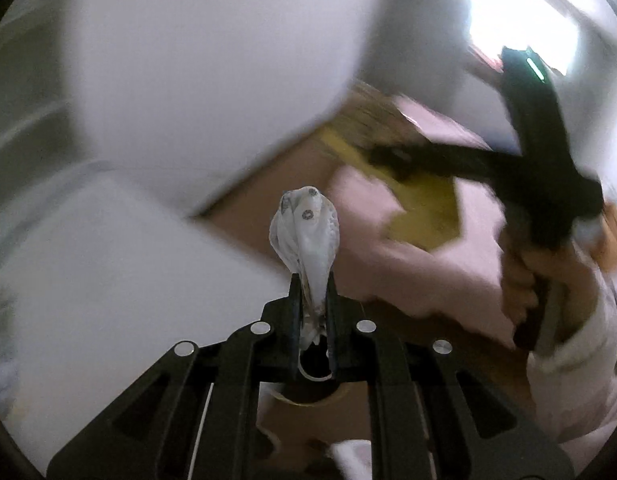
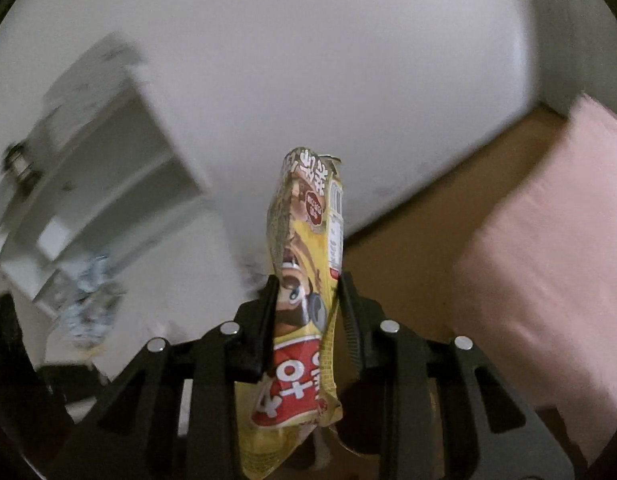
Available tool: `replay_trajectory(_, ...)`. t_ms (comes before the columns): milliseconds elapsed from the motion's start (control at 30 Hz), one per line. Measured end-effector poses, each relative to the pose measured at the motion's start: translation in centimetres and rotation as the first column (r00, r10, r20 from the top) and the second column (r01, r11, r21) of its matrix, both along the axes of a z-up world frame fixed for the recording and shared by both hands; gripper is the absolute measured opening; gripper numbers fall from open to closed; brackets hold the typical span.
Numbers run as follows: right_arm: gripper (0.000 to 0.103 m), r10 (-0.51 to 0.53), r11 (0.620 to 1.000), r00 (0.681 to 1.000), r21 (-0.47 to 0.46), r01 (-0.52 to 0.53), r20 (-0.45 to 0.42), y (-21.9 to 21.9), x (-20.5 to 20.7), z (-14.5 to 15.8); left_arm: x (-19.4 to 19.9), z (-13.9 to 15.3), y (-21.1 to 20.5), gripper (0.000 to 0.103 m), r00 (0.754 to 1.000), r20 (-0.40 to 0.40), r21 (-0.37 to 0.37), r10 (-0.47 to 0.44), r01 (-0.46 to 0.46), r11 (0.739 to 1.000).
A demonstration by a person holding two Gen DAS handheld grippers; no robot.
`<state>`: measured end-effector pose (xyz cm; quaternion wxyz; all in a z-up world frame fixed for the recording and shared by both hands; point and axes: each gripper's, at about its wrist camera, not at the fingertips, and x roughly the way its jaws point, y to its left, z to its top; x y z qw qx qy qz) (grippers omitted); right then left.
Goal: Collect trash
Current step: 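Carry both items to the black bin and release them inside, then return both grippers to the desk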
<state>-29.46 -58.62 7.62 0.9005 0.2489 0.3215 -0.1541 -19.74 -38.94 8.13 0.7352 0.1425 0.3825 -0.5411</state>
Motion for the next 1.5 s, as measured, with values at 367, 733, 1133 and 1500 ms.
replay_trajectory(367, 0.031, 0.103, 0.937, 0.848, 0.338, 0.093, -0.52, -5.7, 1.3, -32.4, -2.6, -31.0, -12.5, 0.008, 0.965, -0.263, 0.529, -0.006, 0.15, 0.835)
replay_trajectory(733, 0.072, 0.138, 0.884, 0.85, 0.45, 0.126, -0.508, -6.8, 3.7, -38.1, -0.8, -34.2, -13.9, 0.076, 0.971, -0.237, 0.529, 0.037, 0.097, 0.843)
replay_trajectory(1133, 0.083, -0.16, 0.982, 0.979, 0.081, 0.171, -0.13, -8.1, -1.7, -15.1, -7.4, -16.0, -10.1, 0.091, 0.982, 0.101, 0.115, -0.16, 0.148, 0.982)
replay_trajectory(1500, 0.097, 0.221, 0.925, 0.948, -0.358, -0.129, 0.23, 12.4, 5.3, 3.2, 2.4, 1.4, 13.4, 0.096, 0.804, 0.33, -0.24, 0.494, -0.434, 0.868)
